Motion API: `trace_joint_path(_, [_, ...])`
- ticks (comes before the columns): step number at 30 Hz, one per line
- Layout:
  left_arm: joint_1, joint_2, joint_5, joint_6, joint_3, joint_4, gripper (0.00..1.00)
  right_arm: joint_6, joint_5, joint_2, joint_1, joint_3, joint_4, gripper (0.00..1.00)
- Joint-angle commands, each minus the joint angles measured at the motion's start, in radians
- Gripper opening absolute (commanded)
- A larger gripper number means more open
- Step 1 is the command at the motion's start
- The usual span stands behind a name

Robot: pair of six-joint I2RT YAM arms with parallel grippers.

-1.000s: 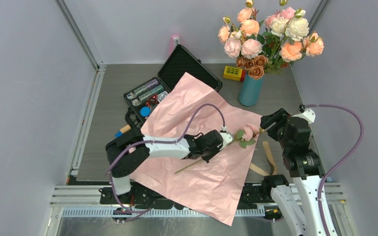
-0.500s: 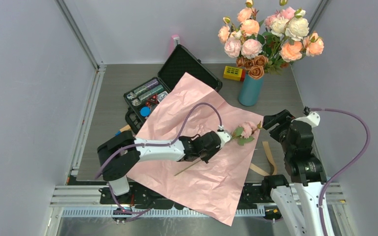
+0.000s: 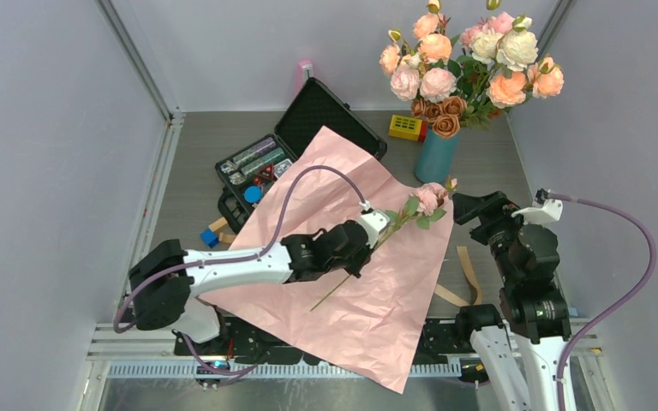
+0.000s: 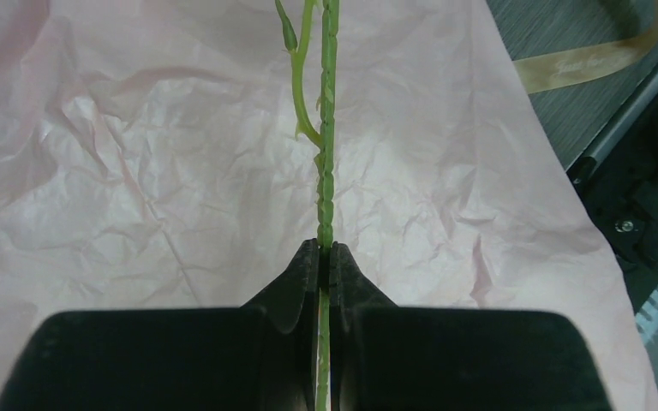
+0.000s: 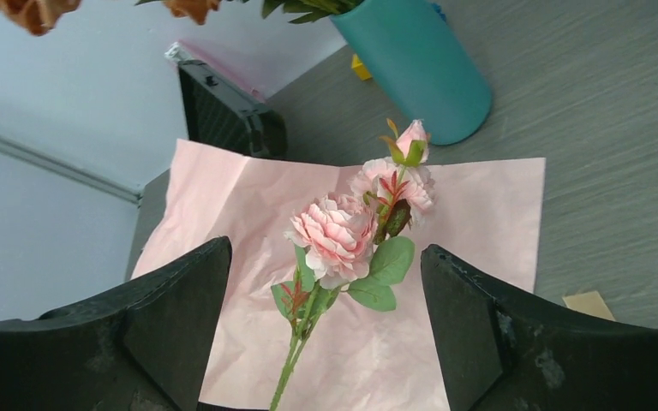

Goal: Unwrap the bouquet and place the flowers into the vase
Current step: Pick up the fake flower from the wrapping paper.

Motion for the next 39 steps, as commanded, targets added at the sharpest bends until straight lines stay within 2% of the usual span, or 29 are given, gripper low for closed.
trace_joint_path(1, [-0.006,-0.121,0.031,-0.056,-0.055,0.095,0.0,0.012,-0.146,-0.017,0.005,0.013,0.113,0.87])
trace_joint_path(9, [-0.006,-0.297,0.068,-0.133,-0.139,0.161,0.0,0.096,-0.442,0.009,0.005,-0.032,0.252,0.87])
trace_joint_path(18, [-0.005,-0.329,0.149,-0.206,-0.156,0.255,0.0,0.255,-0.617,0.083,0.006,-0.157,0.399,0.84])
trace_joint_path(26, [-0.005,-0.324,0.166,-0.22,-0.155,0.279,0.0,0.382,-0.694,0.133,0.016,-0.251,0.545,0.74])
trace_joint_path(39, [-0.005,-0.281,0.184,-0.214,-0.102,0.277,0.0,0.432,-0.682,0.199,0.082,-0.293,0.691,0.63])
